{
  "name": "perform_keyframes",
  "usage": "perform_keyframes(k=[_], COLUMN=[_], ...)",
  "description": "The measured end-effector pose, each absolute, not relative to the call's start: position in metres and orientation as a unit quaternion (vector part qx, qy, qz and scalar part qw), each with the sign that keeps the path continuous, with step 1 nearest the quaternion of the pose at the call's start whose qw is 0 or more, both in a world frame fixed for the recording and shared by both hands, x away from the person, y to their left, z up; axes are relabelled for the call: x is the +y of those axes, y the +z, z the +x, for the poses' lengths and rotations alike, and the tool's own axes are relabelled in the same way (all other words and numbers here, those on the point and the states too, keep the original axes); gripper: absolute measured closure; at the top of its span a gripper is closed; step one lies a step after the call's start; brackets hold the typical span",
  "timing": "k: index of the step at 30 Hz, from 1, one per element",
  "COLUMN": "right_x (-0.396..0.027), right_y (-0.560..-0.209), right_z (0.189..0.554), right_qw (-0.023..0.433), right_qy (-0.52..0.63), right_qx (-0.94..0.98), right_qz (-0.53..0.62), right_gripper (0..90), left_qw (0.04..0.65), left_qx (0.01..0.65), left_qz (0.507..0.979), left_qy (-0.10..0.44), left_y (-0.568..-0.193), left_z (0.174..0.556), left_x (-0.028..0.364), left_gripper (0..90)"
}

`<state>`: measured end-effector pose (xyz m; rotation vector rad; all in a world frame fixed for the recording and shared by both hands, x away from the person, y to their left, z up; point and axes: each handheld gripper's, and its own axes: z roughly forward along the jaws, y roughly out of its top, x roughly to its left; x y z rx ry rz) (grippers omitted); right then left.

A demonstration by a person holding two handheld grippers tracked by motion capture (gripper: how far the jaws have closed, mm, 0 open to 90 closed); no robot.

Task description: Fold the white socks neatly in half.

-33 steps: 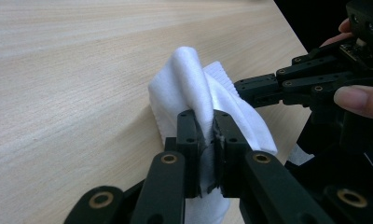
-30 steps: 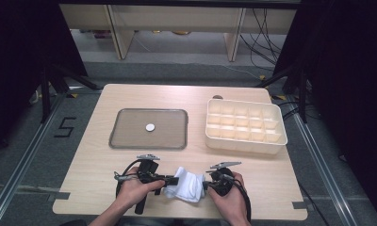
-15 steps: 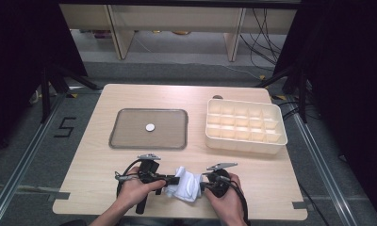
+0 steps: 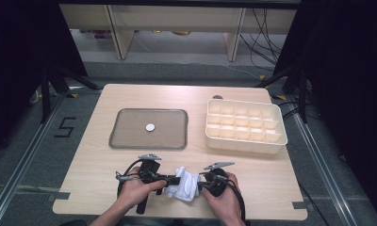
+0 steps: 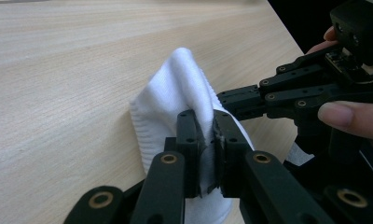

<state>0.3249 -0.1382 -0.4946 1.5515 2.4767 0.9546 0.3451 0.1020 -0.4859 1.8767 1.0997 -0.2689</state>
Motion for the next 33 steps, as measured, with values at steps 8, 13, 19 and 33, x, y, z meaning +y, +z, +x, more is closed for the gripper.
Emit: perform_keyframes(k=[8,13,19,33], right_x=[-0.136,-0.135,-0.131,-0.127], right_y=[-0.495,-0.494,-0.494,-0.495], right_z=[0.324,0.325,0.325,0.325], right_qw=[0.031,0.023,0.030,0.030], right_qy=[0.312,0.307,0.309,0.313], right_qx=[0.804,0.808,0.805,0.807], right_qz=[0.505,0.502,0.506,0.499], right_gripper=[90.0,90.0,90.0,90.0], left_qw=[0.456,0.457,0.457,0.458], left_qx=[0.448,0.446,0.446,0.446], left_qz=[0.762,0.762,0.762,0.762], left_qy=[-0.105,-0.109,-0.107,-0.108], left_y=[-0.485,-0.485,-0.484,-0.484], left_z=[0.345,0.346,0.346,0.347], left_x=[0.098,0.097,0.098,0.095], left_gripper=[82.0,82.0,82.0,82.0])
